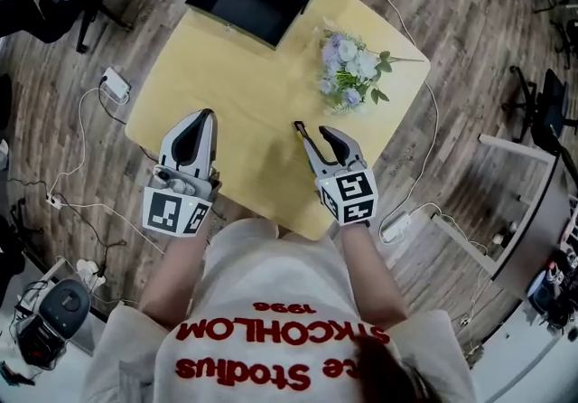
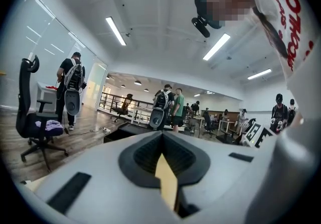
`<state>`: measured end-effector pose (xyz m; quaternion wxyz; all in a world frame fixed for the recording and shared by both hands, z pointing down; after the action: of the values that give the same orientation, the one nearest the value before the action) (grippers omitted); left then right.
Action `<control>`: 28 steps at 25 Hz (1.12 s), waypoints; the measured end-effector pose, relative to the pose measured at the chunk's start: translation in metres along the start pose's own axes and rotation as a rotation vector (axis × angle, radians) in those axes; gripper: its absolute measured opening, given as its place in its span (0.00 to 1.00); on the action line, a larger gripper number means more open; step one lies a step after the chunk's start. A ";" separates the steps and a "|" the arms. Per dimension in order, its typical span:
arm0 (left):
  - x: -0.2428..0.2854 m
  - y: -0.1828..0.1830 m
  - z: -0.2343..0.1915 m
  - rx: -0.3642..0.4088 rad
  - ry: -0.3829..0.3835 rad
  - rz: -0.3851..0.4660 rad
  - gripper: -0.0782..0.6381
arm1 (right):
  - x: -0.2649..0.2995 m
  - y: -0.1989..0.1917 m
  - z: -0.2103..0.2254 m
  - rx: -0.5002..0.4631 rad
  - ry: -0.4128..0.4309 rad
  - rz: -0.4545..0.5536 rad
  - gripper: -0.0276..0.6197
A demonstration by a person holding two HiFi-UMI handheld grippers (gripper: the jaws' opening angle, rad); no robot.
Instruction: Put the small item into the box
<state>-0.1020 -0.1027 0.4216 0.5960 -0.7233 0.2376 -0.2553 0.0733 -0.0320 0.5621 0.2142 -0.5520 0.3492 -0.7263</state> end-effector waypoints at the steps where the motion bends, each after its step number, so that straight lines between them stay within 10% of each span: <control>1: 0.000 -0.003 -0.002 -0.004 0.000 -0.006 0.11 | 0.008 -0.006 0.000 -0.012 -0.003 -0.023 0.28; 18: -0.016 -0.026 -0.017 -0.044 0.032 -0.037 0.11 | 0.050 -0.043 -0.008 -0.149 -0.038 -0.179 0.23; 28: -0.021 -0.002 -0.005 -0.007 0.029 0.003 0.11 | 0.009 -0.002 -0.001 -0.005 0.005 0.058 0.22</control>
<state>-0.1217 -0.0926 0.4222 0.5905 -0.7212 0.2480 -0.2640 0.0697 -0.0362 0.5694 0.2330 -0.5404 0.3675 -0.7202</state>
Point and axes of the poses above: the fingertips, and each gripper's own axes: x forward along the fingers, z to its right, y out of its top, the point moved 1 cm from there along -x, backward along the fingers, and after that the axes turned 10 degrees about -y, right-handed, at the moved point
